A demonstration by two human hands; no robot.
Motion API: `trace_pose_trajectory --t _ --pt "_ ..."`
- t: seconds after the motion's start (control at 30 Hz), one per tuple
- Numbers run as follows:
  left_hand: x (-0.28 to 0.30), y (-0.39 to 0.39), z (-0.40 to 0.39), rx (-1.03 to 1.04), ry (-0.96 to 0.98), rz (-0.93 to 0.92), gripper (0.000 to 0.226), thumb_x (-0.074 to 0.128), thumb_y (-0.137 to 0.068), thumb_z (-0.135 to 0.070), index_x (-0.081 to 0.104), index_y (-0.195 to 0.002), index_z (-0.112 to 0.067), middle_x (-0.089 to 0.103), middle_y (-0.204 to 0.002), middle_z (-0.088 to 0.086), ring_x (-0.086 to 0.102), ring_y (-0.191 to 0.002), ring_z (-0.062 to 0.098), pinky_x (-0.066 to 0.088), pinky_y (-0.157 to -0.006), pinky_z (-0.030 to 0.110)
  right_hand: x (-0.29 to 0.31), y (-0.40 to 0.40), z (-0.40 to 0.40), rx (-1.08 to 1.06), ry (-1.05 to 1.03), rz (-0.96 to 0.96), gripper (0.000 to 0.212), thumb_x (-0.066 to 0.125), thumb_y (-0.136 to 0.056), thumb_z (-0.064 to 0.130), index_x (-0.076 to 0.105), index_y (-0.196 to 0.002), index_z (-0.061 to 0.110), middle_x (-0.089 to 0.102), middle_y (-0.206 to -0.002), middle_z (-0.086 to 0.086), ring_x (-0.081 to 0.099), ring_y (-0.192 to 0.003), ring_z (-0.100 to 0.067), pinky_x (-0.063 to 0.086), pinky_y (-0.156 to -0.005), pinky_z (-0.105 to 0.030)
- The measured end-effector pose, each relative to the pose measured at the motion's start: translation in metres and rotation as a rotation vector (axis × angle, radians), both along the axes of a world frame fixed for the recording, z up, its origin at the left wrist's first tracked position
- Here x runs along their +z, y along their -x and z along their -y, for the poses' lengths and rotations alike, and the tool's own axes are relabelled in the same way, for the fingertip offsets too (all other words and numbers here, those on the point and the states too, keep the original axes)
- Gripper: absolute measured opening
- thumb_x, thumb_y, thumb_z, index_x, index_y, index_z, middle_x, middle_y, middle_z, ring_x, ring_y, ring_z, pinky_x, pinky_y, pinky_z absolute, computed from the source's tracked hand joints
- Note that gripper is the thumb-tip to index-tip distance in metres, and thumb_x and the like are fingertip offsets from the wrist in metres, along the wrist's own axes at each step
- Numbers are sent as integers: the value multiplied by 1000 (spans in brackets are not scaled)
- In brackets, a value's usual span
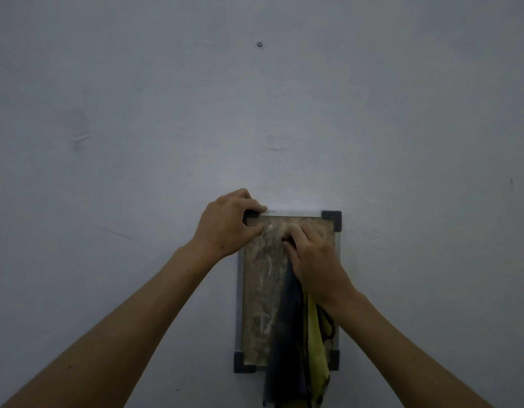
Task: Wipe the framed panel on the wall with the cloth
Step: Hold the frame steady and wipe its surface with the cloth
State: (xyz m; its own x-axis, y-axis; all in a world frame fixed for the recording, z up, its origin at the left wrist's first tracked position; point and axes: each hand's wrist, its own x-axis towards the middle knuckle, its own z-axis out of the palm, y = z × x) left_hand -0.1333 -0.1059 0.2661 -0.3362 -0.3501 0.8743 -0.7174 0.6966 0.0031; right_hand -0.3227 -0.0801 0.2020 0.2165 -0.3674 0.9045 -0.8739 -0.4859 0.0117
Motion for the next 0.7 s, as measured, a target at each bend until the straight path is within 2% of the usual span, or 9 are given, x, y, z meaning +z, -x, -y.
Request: trace_pose_trajectory --t 0.07,0.2,0.27,0.33,0.4,0.47,0.53,0.6,0.7 --pt "0 -1 -1 4 -8 -8 33 75 -85 -31 74 -118 -24 65 -102 -8 62 -90 11 57 -80 37 -4 1 -2 23 -77 116 3 63 -96 20 63 -96 17 62 -94 5 58 -81 -7 54 -74 -25" --pt "1 -1 -4 29 -42 12 36 70 -89 -34 71 -124 -26 62 -106 -9 59 -96 11 57 -82 37 13 8 -9 153 -168 567 9 77 -85 26 68 -85 25 67 -82 16 63 -75 5 49 -64 -6" --pt "0 1 -8 70 -36 56 39 66 -91 -36 68 -129 -26 62 -111 -8 56 -105 12 53 -89 35 19 10 -13 234 -294 789 13 80 -82 30 69 -86 24 70 -83 10 66 -78 2 49 -61 -9" --pt "-5 3 -15 134 28 86 40 65 -91 -35 68 -129 -23 62 -116 -6 52 -113 15 47 -97 32 23 9 -18 366 -486 986 17 81 -81 29 72 -89 17 73 -88 -2 70 -83 -12 54 -65 -22" --pt "-13 5 -25 129 90 -14 35 68 -90 -31 71 -122 -19 61 -114 -4 51 -112 15 47 -95 31 26 5 -24 509 -645 1118 17 79 -83 22 74 -91 8 75 -90 -14 73 -78 -23 57 -63 -29" --pt "-24 9 -38 25 65 -158 25 71 -89 -29 73 -113 -19 61 -106 -5 55 -101 12 51 -85 27 27 0 -30 611 -732 1183 19 76 -85 15 72 -97 0 74 -89 -20 71 -72 -26 56 -59 -30" --pt "-34 16 -48 -147 -96 -213 21 73 -90 -32 74 -108 -22 66 -99 -7 62 -89 5 54 -77 21 29 -5 -34 665 -771 1180 20 72 -88 12 70 -101 -4 73 -95 -25 69 -77 -28 56 -62 -31" --pt "-43 20 -56 -244 -238 -197 28 75 -88 -38 71 -111 -25 67 -101 -9 65 -89 2 55 -75 17 30 -12 -36 677 -773 1146 16 69 -91 12 72 -100 -2 74 -99 -21 71 -83 -25 56 -63 -27" --pt "-47 16 -55 -207 -259 -222 45 81 -81 -38 66 -121 -22 67 -110 -9 63 -96 5 55 -80 16 32 -21 -39 770 -800 1149 14 69 -91 11 73 -98 -1 75 -100 -17 73 -89 -25 57 -64 -26"
